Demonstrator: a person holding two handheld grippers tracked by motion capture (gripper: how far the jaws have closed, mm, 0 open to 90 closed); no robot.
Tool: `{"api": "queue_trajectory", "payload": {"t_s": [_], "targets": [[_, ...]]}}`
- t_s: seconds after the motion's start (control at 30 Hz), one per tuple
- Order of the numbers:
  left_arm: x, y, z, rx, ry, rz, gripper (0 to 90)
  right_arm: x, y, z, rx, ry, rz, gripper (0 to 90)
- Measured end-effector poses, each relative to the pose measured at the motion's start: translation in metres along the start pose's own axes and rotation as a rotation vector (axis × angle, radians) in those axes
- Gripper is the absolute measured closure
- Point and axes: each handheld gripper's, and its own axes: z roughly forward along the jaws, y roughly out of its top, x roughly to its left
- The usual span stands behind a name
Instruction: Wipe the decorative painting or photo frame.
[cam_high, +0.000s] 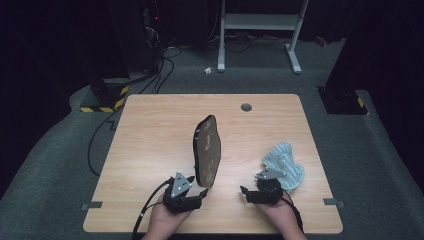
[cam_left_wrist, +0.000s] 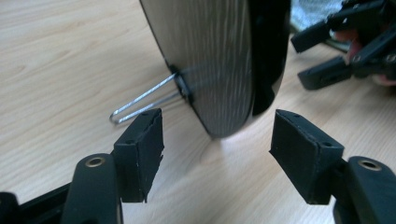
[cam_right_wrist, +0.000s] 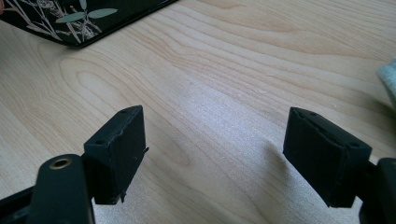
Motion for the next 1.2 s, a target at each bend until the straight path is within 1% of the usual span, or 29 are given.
{"api": "queue_trajectory", "payload": {"t_s": [0.13, 0.33, 0.43, 0.6, 0.67, 0.7, 0.77, 0.83, 0.87, 0.9, 0.97, 1.0, 1.03, 1.17, 1.2], "targets": [[0.004, 0.002, 0.0, -0.009, 0.021, -0.011, 39.3, -0.001, -0.002, -0.001, 0.003, -0.002, 0.005, 20.9], [0.009, 0.0, -0.001, -0.017, 0.022, -0.024, 39.6, 0.0, -0.003, -0.002, 0.003, 0.001, 0.013, 21.0], [0.012, -0.001, 0.0, -0.01, 0.03, -0.027, 39.6, 0.0, -0.003, -0.001, 0.004, 0.006, 0.017, 21.3], [0.018, -0.004, 0.001, 0.003, 0.054, -0.026, 39.8, 0.0, -0.003, 0.0, 0.009, 0.01, 0.014, 21.5], [0.019, -0.005, 0.001, 0.004, 0.056, -0.029, 39.9, 0.0, -0.003, 0.0, 0.008, 0.01, 0.014, 21.5], [0.023, -0.006, 0.001, 0.003, 0.063, -0.038, 40.0, -0.001, -0.003, -0.001, 0.005, 0.012, 0.015, 21.6], [0.027, -0.007, 0.001, 0.004, 0.073, -0.043, 40.2, 0.0, -0.004, -0.001, 0.001, 0.014, 0.013, 21.5], [0.031, -0.007, 0.001, 0.004, 0.077, -0.05, 40.9, 0.0, -0.004, -0.002, 0.0, 0.016, 0.008, 21.4], [0.031, -0.007, 0.001, 0.004, 0.077, -0.05, 41.1, 0.0, -0.004, -0.002, 0.0, 0.016, 0.008, 21.4], [0.035, -0.008, 0.001, 0.003, 0.083, -0.061, 41.1, 0.002, -0.004, -0.003, -0.005, 0.017, 0.006, 20.5], [0.039, -0.008, 0.001, 0.004, 0.091, -0.067, 41.1, 0.002, -0.005, -0.003, -0.01, 0.013, -0.001, 19.4], [0.039, -0.008, 0.001, 0.004, 0.091, -0.067, 41.1, 0.002, -0.005, -0.003, -0.01, 0.013, -0.001, 19.4], [0.043, -0.008, 0.002, 0.008, 0.096, -0.077, 41.1, 0.002, -0.006, -0.003, -0.014, 0.019, 0.004, 19.1], [0.047, -0.008, 0.003, 0.01, 0.112, -0.076, 41.0, 0.003, -0.007, -0.005, -0.019, 0.021, 0.009, 18.4], [0.05, -0.007, 0.004, 0.012, 0.118, -0.075, 41.0, 0.004, -0.008, -0.006, -0.023, 0.026, 0.014, 18.2]]}}
